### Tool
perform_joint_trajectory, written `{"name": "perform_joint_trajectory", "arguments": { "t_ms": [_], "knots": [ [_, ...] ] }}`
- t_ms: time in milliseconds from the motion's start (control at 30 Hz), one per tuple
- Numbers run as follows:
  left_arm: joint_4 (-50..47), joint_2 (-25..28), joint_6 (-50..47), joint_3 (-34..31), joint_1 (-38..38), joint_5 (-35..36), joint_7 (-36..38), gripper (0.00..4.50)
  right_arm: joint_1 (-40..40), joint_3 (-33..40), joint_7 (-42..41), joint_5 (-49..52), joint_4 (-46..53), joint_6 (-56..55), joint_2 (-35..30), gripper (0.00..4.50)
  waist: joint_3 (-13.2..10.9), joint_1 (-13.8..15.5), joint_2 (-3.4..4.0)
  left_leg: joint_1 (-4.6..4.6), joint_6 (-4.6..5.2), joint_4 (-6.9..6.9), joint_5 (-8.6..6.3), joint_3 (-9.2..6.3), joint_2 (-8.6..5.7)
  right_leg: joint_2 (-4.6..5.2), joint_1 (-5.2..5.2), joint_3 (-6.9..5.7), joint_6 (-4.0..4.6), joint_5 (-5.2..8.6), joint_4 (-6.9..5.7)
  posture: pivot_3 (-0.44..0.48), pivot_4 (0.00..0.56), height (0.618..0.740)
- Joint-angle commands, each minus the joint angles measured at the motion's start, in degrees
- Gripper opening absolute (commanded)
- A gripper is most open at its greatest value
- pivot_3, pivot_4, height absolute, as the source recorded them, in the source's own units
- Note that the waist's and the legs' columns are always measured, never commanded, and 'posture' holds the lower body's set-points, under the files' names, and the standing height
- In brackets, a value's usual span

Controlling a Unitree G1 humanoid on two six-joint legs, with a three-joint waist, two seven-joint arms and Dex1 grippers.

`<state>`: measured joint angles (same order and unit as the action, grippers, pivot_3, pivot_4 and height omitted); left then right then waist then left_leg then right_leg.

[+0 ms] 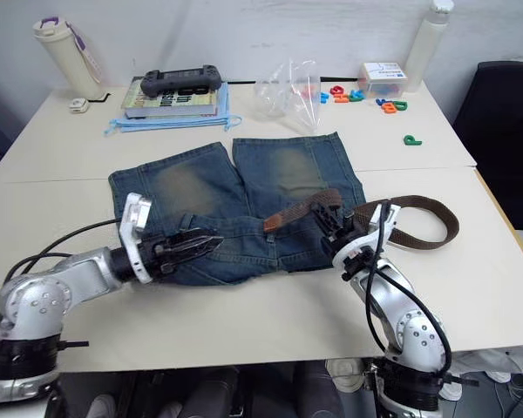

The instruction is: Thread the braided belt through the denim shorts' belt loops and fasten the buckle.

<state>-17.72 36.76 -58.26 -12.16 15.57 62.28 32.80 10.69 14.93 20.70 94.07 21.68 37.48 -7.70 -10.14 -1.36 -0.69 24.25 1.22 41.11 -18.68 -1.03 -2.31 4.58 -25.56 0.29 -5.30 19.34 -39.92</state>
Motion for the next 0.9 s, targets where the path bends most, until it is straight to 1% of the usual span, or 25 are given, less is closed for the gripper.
{"name": "perform_joint_trajectory", "arguments": {
  "t_ms": [33, 267, 433, 900],
  "knots": [
    [-2.89, 0.76, 1.63, -0.35, -1.15, -0.60, 2.54, 3.37, -0.30, 1.17, 1.38, 1.93, 3.54, -2.13, -1.07, 0.00, -0.02, 0.10, 0.03, 0.00, 0.01, 0.00, -0.01, 0.00, 0.00, 0.01, 0.01, 0.00, 0.00, 0.00, 0.00, 0.000, 0.150, 0.667],
    [-3.42, -0.23, 1.14, -0.26, -1.56, -0.40, 1.69, 3.37, -2.39, 1.97, 2.95, 3.14, 4.95, -2.87, -4.06, 0.00, -0.02, 0.16, 0.03, 0.01, 0.07, 0.00, -0.04, 0.00, 0.00, 0.02, 0.03, -0.01, 0.00, 0.00, 0.05, 0.000, 0.150, 0.667],
    [-3.07, -0.39, 1.07, -0.07, -1.02, -0.70, 1.89, 3.37, -3.00, 1.39, 2.98, 2.56, 4.49, -3.47, -4.79, 0.00, -0.02, -0.01, 0.04, 0.00, 0.08, 0.01, -0.04, 0.00, 0.01, -0.01, 0.03, -0.01, -0.01, 0.00, 0.02, 0.000, 0.150, 0.667],
    [-3.20, -0.95, 1.26, -0.05, -0.25, -0.89, 1.23, 3.37, -0.86, -4.17, 0.38, -4.96, -0.04, -4.77, -0.32, 0.00, -0.03, -0.05, 0.04, -0.01, 0.08, 0.01, -0.04, 0.00, 0.02, -0.02, 0.03, -0.01, -0.01, 0.00, 0.01, 0.000, 0.150, 0.667]
  ]
}}
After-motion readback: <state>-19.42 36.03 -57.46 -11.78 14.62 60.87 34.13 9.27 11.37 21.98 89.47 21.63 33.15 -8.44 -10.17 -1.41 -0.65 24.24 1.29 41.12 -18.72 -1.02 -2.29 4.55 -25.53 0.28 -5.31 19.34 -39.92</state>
